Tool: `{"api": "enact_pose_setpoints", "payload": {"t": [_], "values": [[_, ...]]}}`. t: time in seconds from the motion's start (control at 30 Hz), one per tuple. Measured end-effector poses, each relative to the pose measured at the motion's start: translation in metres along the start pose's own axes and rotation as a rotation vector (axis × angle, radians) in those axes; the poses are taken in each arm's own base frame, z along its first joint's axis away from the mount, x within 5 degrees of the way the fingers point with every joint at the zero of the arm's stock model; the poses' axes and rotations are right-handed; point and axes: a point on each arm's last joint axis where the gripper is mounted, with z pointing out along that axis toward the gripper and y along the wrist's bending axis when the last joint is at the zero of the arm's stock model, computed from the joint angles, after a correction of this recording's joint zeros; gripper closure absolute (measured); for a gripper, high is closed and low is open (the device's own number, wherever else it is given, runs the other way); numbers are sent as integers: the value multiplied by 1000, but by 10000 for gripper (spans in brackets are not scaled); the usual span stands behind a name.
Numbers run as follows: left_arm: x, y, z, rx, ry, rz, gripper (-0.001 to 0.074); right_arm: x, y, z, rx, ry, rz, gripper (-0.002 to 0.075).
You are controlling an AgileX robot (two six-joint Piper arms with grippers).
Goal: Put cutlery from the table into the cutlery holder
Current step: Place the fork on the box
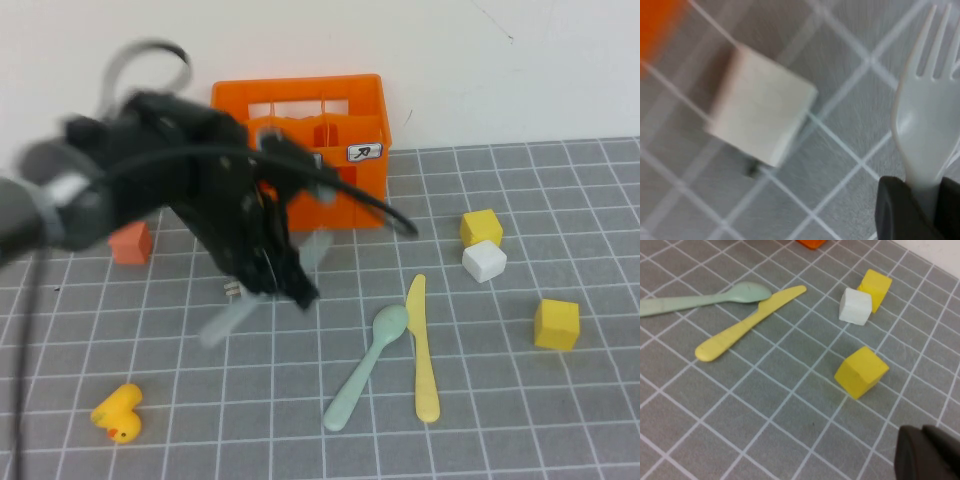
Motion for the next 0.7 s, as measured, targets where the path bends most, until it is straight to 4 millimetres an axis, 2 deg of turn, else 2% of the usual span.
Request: {"api": "enact_pose_setpoints", "payload": {"t": [0.13, 0.23, 0.33, 0.5, 0.7], "values": [[-7, 3, -66, -65, -252, -1, 633, 0, 0, 0, -1, -2, 3, 729], [-10, 12, -106, -116, -471, -44, 633, 0, 0, 0, -1, -2, 3, 729], [-13, 24, -133, -141, -654, -120, 633, 0, 0, 0, -1, -2, 3, 729], [-16, 42, -146, -123, -815, -265, 633, 0, 0, 0, -1, -2, 3, 729], [-29, 54, -131, -86, -911, -391, 633, 0, 0, 0, 1, -3, 3, 729]]}}
